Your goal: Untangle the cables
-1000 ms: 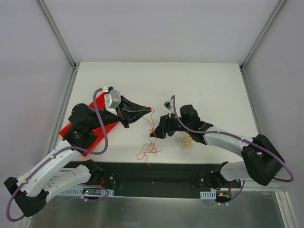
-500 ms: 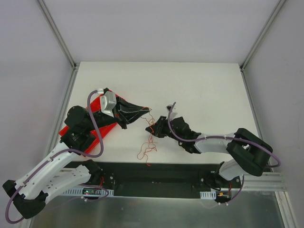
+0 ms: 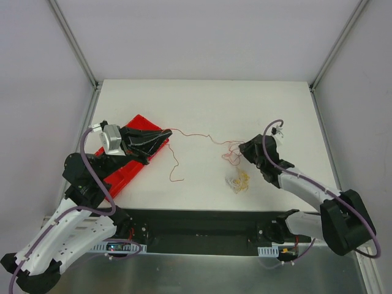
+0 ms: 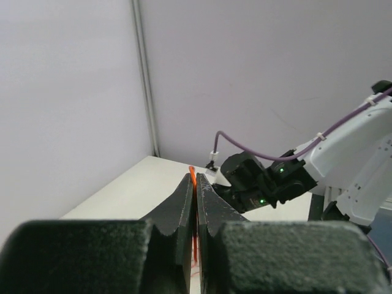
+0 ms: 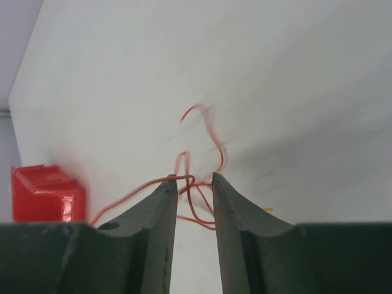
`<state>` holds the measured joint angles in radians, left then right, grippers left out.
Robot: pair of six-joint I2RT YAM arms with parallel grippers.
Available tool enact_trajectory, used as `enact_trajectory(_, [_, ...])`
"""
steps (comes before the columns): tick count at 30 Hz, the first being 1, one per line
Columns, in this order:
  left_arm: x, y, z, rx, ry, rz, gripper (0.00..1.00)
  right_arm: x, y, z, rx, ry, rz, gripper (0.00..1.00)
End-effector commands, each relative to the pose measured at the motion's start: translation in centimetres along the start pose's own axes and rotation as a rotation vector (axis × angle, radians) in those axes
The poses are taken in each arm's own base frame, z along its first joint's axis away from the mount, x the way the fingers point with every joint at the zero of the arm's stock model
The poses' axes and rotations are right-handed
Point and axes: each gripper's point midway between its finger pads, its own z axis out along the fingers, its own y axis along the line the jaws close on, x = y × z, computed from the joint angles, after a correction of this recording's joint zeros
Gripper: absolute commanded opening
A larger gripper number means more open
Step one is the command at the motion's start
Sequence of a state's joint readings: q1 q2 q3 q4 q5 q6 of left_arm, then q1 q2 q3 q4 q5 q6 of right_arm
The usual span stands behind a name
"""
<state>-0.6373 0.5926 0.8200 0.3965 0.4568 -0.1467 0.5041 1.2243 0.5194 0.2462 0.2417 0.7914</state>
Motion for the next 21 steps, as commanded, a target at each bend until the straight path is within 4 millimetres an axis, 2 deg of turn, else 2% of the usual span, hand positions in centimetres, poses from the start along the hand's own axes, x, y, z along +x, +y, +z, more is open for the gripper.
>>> enact_trajectory(1, [-2.2,0.7,0.2,-0.033,-0.085,0.040,0.00,-2.2,-5.3,-1.4,0.181,-0.019,-0.095,0.36])
enact_trajectory(4, [-1.8,0.9,0.6,-0.029,-0.071,0.021,0.00,-3.3,-4.9,-2.3,0.155,-0.028,-0.216,0.49])
enact_trajectory(7, [-1.3,1.0,1.0,-0.022,-0.058,-0.003,0.00,-3.8,-5.7,-2.9,0.195,-0.001,-0.317,0.57])
enact_trajectory(14, [-1.2,1.2,1.7,-0.020,-0.046,-0.029,0.00,-0.1,-0.6,-3.1,-0.135,0.246,-0.514,0.64])
enact_trajectory(16, [-1.3,1.3,1.8,-0.021,-0.048,-0.028,0.00,0.9,-0.2,-2.8,-0.134,0.331,-0.503,0.66])
enact_trajectory(21, [-1.2,1.6,1.8,-0.032,-0.043,-0.013,0.00,5.7,4.0,-2.4,-0.182,0.536,-0.373,0.66])
